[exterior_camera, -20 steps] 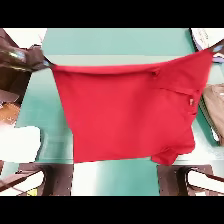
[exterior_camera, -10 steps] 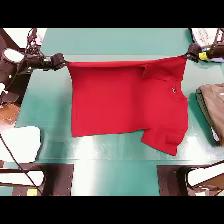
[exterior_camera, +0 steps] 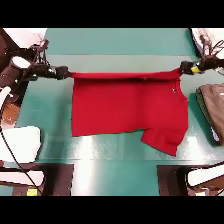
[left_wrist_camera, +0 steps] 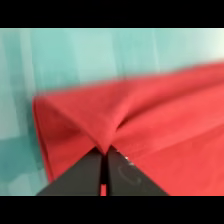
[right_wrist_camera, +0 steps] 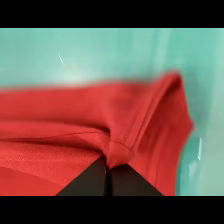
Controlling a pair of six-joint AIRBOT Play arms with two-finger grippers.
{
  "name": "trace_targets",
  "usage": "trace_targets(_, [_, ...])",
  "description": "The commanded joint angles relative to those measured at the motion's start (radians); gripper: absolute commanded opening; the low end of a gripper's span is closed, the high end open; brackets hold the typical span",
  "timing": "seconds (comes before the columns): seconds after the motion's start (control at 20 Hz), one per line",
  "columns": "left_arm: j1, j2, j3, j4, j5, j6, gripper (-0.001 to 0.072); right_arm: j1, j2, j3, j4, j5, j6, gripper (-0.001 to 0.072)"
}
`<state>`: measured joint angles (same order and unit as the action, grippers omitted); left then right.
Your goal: Fold the shirts.
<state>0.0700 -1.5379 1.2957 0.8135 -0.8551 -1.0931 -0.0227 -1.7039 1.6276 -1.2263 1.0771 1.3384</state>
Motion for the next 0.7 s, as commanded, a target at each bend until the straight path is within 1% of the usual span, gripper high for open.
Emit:
trace_targets(0.0, [0.0, -0.002, -0.075, 0.018, -0.037, 0.009, 0.0028, 0.008, 0.063, -0.154, -0.058, -0.032, -0.006, 0.0015])
trace_targets(0.15, [0.0, -0.003, -0.091, 0.033, -0.071, 0.008, 0.003, 0.008, 0.093, -0.234, -0.056, -0.049, -0.003, 0.0019])
trace_targets(0.2, [0.0, -0.003, -0.09, 0.032, -0.077, -0.011, 0.0049, 0.006, 0.093, -0.239, -0.049, -0.027, -0.003, 0.0021])
trace_targets(0.25, [0.0, -0.003, -0.09, 0.032, -0.085, -0.037, 0.0314, 0.002, 0.093, -0.238, -0.048, -0.003, 0.0, 0.0037])
trace_targets(0.3, [0.002, -0.003, -0.09, 0.032, -0.092, -0.064, 0.05, -0.006, 0.093, -0.232, -0.04, 0.024, 0.0, 0.0138])
trace_targets(0.35, [0.004, -0.003, -0.088, 0.034, -0.117, -0.092, 0.0517, -0.015, 0.093, -0.219, -0.018, 0.06, 0.0, 0.0293])
trace_targets(0.4, [0.01, -0.001, -0.085, 0.04, -0.156, -0.106, 0.0516, -0.033, 0.093, -0.199, 0.005, 0.106, 0.0, 0.0346])
trace_targets(0.55, [0.053, 0.018, -0.086, 0.087, -0.343, -0.108, 0.0516, -0.107, 0.101, -0.144, 0.032, 0.327, -0.009, 0.0346])
trace_targets(0.65, [0.085, 0.054, -0.112, 0.143, -0.455, -0.104, 0.0516, -0.164, 0.15, -0.191, 0.102, 0.42, -0.076, 0.0343])
